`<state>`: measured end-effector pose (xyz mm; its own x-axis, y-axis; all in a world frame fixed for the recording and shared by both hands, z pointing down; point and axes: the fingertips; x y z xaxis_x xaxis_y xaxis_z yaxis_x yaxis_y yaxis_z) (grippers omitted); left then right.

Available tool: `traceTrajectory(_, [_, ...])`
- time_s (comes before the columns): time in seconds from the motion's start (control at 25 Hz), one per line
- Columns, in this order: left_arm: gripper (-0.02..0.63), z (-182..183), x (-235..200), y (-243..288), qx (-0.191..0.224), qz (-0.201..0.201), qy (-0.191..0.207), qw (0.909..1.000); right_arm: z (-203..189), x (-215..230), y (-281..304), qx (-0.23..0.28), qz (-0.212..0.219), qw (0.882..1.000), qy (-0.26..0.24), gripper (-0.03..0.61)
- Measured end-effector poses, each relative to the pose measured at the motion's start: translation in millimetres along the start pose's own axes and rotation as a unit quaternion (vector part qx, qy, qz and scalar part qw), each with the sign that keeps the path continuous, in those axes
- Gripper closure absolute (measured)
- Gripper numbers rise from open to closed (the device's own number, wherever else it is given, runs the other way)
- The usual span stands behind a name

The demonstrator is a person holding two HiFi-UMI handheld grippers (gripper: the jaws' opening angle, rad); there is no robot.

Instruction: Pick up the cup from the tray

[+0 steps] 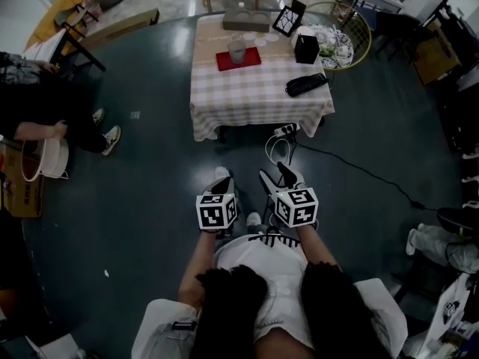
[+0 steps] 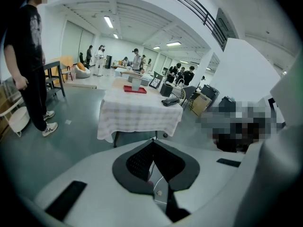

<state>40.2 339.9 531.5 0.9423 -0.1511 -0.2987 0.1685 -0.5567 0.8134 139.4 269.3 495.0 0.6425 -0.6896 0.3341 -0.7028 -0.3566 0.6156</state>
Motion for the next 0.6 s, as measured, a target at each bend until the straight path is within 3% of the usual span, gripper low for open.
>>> traceTrajectory(0.6, [0.609, 68.6, -34.6, 29.0, 0.017, 0.008, -0.003, 0.9998, 60.1, 26.5, 45.5, 0.031, -0.025, 0.999, 0.006, 0.339])
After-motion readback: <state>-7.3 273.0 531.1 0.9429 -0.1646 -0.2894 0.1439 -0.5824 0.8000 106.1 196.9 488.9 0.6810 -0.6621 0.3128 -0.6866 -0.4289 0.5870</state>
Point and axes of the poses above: the fingertips, and each gripper's own axes: y forward along the fingers, x to its right, z out of its top, and after that the axes turned 10 degrees about -x, right-handed
